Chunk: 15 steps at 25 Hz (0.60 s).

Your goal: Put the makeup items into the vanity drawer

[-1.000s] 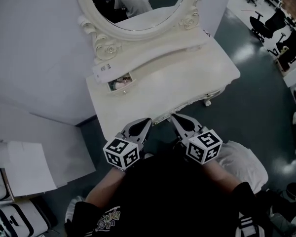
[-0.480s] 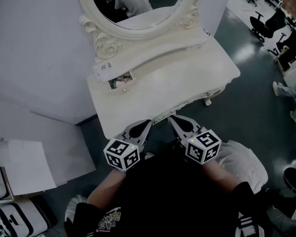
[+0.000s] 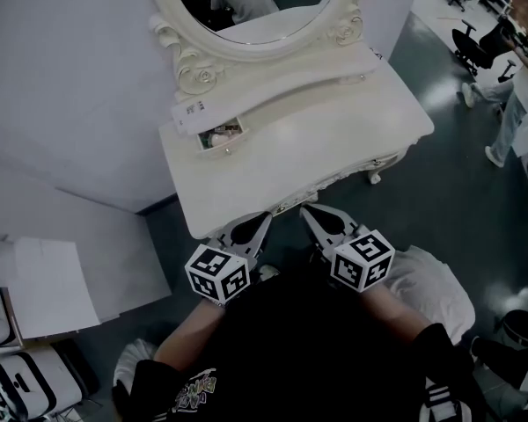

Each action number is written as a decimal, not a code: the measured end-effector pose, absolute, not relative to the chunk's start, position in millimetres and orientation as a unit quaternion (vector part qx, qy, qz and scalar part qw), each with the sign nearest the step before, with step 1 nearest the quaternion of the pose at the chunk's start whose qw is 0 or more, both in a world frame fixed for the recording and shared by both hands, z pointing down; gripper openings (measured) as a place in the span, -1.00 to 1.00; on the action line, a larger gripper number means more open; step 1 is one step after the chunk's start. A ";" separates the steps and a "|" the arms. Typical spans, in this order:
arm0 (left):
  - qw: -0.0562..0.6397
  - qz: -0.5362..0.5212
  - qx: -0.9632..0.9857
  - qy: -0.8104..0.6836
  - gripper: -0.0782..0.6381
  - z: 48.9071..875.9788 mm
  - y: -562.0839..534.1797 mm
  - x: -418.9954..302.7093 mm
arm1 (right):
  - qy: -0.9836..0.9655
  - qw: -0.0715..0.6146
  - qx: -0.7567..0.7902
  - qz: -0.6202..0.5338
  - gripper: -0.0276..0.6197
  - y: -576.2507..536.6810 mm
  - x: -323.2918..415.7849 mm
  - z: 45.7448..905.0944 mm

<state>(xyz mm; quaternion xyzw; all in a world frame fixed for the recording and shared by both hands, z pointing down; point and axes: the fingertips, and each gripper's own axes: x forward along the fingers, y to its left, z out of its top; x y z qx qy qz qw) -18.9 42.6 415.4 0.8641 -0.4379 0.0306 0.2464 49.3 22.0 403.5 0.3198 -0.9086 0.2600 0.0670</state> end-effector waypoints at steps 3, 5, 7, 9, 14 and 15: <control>0.245 0.029 0.863 -0.440 -0.78 414.8 45.5 -20.9 | -0.910 0.068 0.317 0.260 -0.82 24.3 46.9 403.9; 0.245 0.027 0.862 -0.442 -0.78 414.5 47.2 -22.9 | -0.911 0.069 0.314 0.259 -0.82 25.9 44.7 404.1; 0.244 0.025 0.861 -0.444 -0.78 414.2 48.6 -25.2 | -0.912 0.070 0.311 0.259 -0.82 27.5 42.1 404.1; 0.244 0.024 0.861 -0.446 -0.78 414.2 49.5 -26.9 | -0.913 0.070 0.309 0.258 -0.82 28.6 40.0 404.2; 0.243 0.021 0.860 -0.449 -0.78 414.4 48.8 -30.1 | -0.914 0.071 0.306 0.255 -0.82 28.2 37.1 404.6; 0.242 0.021 0.860 -0.449 -0.78 414.4 48.7 -30.9 | -0.914 0.071 0.306 0.255 -0.82 28.3 36.4 404.6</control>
